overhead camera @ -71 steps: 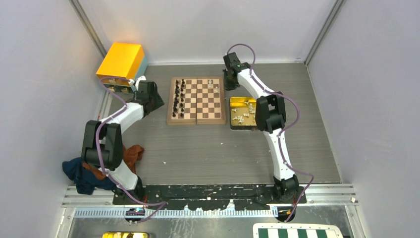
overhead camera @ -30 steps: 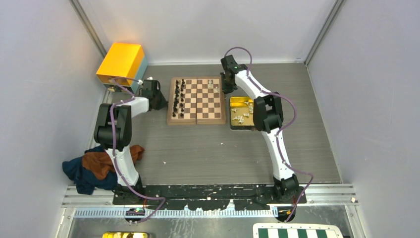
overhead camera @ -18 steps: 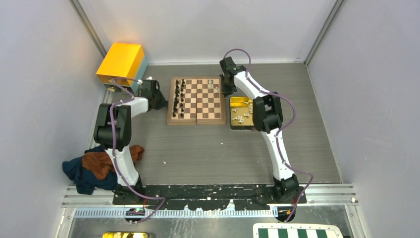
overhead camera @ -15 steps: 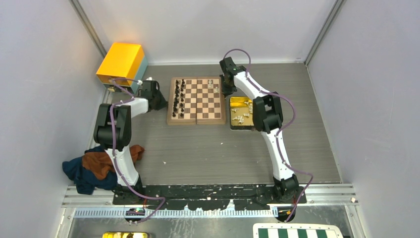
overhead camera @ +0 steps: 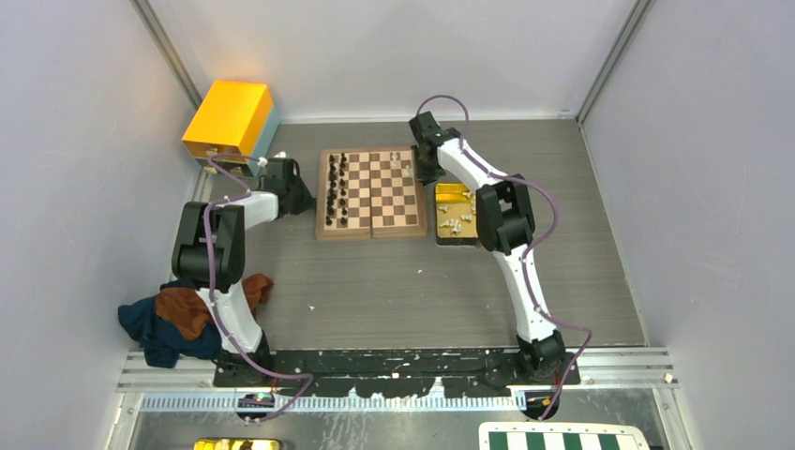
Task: Set up the chess pieces on the board
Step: Move the chessboard to the center of the board.
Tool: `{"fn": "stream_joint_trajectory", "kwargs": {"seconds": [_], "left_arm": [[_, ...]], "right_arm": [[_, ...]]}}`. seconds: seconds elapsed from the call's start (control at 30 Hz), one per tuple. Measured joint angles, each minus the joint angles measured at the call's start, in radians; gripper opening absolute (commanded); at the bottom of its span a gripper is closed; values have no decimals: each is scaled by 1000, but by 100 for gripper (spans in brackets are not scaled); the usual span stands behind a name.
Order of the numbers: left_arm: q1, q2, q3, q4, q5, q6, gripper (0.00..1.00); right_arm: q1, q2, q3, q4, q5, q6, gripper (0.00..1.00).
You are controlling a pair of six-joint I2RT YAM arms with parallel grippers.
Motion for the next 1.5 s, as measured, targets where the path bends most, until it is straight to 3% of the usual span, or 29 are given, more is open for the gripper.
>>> {"fn": "stream_joint_trajectory", "kwargs": {"seconds": [0.47, 1.5], "left_arm": [[0, -80, -80, -16, -18, 24, 11], [-62, -251, -218, -78, -48, 74, 11]], "right_arm": [[41, -56, -93, 7, 37, -7, 3], [114, -327, -485, 105, 105, 15, 3]]}}
